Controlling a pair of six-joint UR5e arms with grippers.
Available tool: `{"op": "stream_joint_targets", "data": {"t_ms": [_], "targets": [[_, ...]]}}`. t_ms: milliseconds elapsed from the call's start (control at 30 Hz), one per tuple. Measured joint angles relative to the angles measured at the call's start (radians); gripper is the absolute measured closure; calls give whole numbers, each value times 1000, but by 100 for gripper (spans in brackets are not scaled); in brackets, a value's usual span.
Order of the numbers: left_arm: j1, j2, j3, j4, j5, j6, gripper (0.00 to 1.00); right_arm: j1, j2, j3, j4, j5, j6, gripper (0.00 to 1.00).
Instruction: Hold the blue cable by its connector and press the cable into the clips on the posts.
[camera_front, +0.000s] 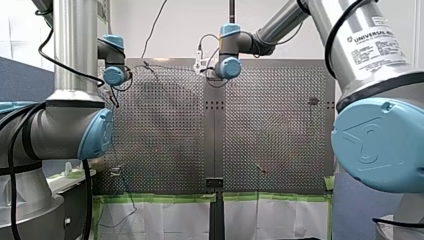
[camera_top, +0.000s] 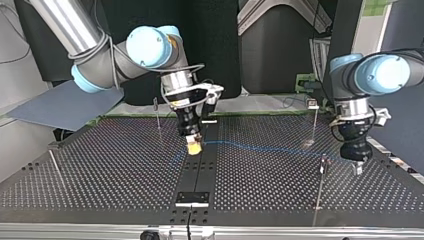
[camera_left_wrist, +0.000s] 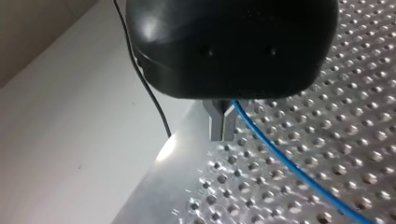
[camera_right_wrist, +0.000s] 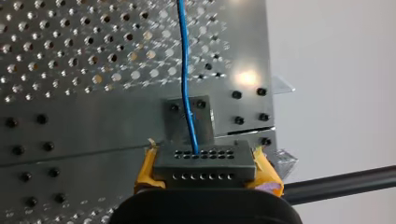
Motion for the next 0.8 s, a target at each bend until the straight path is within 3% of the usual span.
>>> {"op": "stream_joint_targets", "data": {"t_ms": [367,800], "targets": [[23,-3,39,5,12,-81,100,-9,49,-71,16,-12,5,100],[39,-38,66,4,45,-104,100,-12,74,-172,32,-19,5,100]]}}
